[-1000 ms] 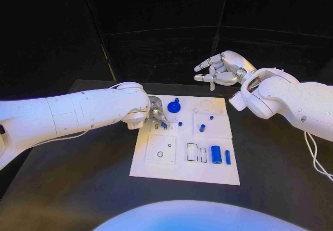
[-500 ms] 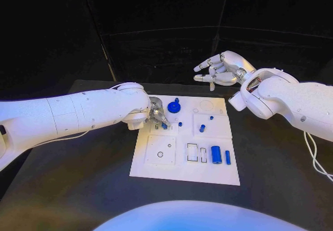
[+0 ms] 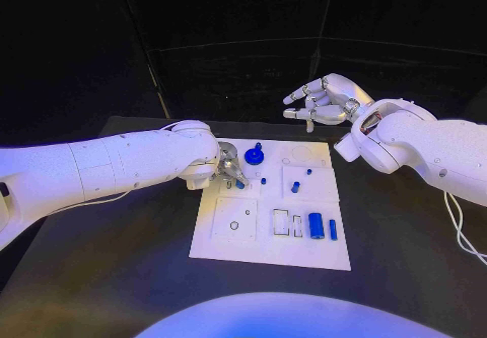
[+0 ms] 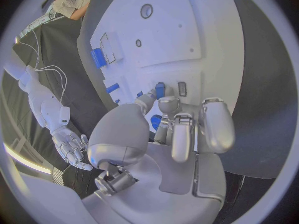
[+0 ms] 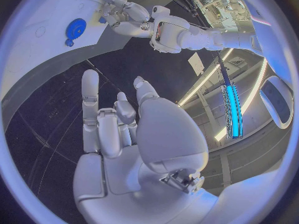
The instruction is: Assemble the parts on the task board
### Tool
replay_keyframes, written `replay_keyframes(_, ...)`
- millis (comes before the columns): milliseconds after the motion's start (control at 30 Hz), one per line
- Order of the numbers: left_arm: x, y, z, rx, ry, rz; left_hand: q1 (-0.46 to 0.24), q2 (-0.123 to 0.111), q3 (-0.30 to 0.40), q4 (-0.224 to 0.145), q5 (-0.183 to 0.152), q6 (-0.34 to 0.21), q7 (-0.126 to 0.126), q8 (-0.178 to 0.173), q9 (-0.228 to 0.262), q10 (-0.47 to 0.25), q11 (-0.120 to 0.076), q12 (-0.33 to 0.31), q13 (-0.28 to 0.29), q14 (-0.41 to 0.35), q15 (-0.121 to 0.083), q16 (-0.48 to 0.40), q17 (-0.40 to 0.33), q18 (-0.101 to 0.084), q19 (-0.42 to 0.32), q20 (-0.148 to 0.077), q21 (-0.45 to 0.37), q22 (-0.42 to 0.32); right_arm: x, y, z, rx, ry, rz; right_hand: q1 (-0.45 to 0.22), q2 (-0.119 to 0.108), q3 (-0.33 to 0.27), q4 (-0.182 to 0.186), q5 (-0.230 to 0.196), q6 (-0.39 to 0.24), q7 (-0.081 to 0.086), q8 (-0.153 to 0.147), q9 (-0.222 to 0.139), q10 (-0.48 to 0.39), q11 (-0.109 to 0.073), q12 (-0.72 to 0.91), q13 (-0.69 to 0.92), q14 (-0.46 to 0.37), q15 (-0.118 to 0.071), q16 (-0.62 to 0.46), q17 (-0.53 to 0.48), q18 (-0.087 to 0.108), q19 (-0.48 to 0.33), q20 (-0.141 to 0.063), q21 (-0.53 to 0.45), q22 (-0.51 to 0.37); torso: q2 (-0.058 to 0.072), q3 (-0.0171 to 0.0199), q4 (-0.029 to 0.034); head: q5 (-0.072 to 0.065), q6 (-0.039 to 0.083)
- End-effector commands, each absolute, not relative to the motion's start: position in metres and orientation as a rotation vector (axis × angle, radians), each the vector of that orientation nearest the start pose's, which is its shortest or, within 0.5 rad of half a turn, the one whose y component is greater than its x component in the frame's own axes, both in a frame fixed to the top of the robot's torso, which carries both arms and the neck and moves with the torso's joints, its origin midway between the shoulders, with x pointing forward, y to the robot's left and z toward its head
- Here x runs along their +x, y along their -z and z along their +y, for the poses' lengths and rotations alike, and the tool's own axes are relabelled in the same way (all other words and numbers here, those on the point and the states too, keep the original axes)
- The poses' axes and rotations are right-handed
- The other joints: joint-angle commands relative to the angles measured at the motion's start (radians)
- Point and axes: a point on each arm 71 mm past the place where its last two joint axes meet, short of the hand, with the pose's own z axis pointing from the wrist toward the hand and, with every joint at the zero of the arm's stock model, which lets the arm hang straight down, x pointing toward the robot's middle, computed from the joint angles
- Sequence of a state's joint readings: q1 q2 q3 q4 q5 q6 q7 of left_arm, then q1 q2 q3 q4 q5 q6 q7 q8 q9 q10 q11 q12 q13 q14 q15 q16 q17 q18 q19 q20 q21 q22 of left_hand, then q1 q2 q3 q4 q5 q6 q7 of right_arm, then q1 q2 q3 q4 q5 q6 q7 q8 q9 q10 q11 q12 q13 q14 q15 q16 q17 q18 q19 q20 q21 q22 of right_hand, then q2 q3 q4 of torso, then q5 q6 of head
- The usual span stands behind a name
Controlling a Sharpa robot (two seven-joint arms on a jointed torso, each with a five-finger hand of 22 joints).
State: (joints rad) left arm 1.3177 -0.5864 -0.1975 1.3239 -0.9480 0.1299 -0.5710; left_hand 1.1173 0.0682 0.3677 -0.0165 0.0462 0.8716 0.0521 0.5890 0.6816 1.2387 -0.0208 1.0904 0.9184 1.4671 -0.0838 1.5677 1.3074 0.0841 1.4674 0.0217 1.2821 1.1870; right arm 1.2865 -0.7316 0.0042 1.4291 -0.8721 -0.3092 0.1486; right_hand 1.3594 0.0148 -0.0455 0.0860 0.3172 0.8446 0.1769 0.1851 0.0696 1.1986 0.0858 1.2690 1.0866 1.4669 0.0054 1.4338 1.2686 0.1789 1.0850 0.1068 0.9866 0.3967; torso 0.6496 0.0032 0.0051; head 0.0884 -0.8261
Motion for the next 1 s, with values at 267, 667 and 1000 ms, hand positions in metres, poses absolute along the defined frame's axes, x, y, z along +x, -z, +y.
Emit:
replay_keyframes(267, 0.5034, 0.2375, 0.1510, -0.129, 0.320, 2.440, 0.008, 0.000, 0.123, -0.112, 0.004, 0.000, -0.005, 0.008, 0.002, 0.005, -0.006, 0.008, 0.002, 0.104, -0.007, 0.003, 0.263, -0.006, 0.007, -0.006, 0.005, 0.002, 0.5186, 0.1244, -0.1658, 0.208, -1.153, 1.566, 0.008, 0.004, -0.003, -0.001, -0.003, -0.003, -0.004, 0.003, 0.001, 0.005, -0.001, 0.005, 0.000, 0.043, -0.001, 0.002, -0.001, 0.006, 0.005, 0.002, -0.005, -0.001, 0.000, -0.0006, 0.0014, -0.001, -0.003)
replay_keyframes(667, 0.5047, 0.2387, 0.1473, -0.122, 0.315, 2.447, -0.049, -0.027, 0.108, -0.069, 0.003, 0.022, -0.012, 0.033, 0.016, 0.022, -0.010, 0.030, 0.019, 0.104, -0.010, 0.003, 0.263, -0.010, 0.013, -0.008, 0.021, 0.026, 0.5185, 0.1243, -0.1657, 0.208, -1.154, 1.565, 0.009, 0.005, -0.003, -0.001, -0.003, -0.002, -0.004, 0.004, 0.001, 0.004, -0.001, 0.004, -0.001, 0.042, -0.001, 0.001, -0.003, 0.006, 0.005, 0.002, -0.004, -0.002, 0.000, 0.0000, -0.0009, -0.001, -0.004)
replay_keyframes(1000, 0.5071, 0.2394, 0.1471, -0.125, 0.308, 2.447, -0.078, -0.039, 0.082, -0.039, 0.003, 0.032, -0.019, 0.044, 0.023, 0.028, -0.016, 0.039, 0.025, 0.104, -0.015, 0.003, 0.263, -0.011, 0.015, -0.013, 0.027, 0.033, 0.5187, 0.1242, -0.1659, 0.208, -1.154, 1.564, 0.009, 0.005, -0.004, -0.001, -0.003, -0.002, -0.004, 0.004, 0.001, 0.000, -0.001, 0.001, -0.007, 0.041, -0.001, -0.001, -0.008, 0.006, 0.005, 0.002, -0.005, -0.002, 0.000, -0.0003, -0.0004, -0.003, -0.005)
